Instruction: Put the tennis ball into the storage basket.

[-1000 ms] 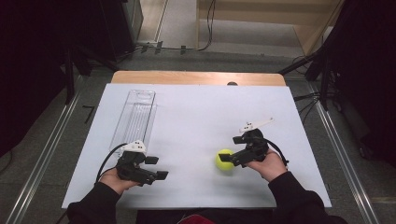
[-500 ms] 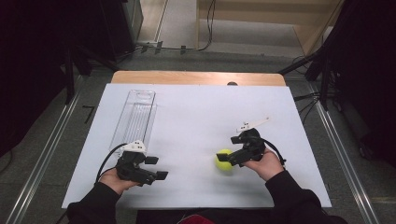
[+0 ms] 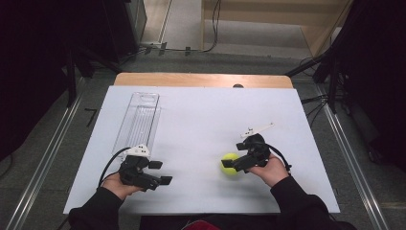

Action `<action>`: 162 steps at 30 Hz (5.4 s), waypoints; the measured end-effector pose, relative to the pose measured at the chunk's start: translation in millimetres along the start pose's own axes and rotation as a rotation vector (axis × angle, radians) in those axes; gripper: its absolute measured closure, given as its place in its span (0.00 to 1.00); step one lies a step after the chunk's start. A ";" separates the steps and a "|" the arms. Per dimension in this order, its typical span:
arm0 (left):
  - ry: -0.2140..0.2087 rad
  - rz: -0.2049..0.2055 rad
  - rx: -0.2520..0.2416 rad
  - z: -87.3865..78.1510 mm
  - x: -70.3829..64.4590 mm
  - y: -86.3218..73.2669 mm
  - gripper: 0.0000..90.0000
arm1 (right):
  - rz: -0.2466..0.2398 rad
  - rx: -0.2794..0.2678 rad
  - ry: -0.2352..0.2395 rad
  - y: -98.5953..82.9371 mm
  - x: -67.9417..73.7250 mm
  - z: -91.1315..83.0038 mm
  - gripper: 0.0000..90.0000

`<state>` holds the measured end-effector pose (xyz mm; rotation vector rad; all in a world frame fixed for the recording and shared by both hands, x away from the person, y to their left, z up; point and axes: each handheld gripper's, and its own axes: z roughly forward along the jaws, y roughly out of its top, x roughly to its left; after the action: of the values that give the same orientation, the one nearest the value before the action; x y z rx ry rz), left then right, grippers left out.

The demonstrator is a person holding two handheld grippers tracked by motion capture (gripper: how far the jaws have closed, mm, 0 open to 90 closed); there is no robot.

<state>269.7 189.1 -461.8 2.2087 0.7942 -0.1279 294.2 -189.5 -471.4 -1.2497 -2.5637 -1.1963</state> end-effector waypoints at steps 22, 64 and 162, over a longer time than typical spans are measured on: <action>-0.002 0.004 0.001 -0.6 -1.0 0.3 0.28 | -0.002 0.064 -0.022 -11.2 -1.7 17.4 0.00; -0.007 0.006 0.006 0.3 -0.9 0.0 0.28 | -0.058 0.113 -0.034 -21.2 1.5 26.4 0.26; 0.038 0.026 -0.001 -1.6 -0.6 -0.4 0.28 | -0.041 -0.010 0.006 30.3 26.8 23.2 0.26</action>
<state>268.7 190.1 -460.7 2.2250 0.7856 -0.0729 303.3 -145.4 -459.4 -1.1996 -2.5947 -1.2190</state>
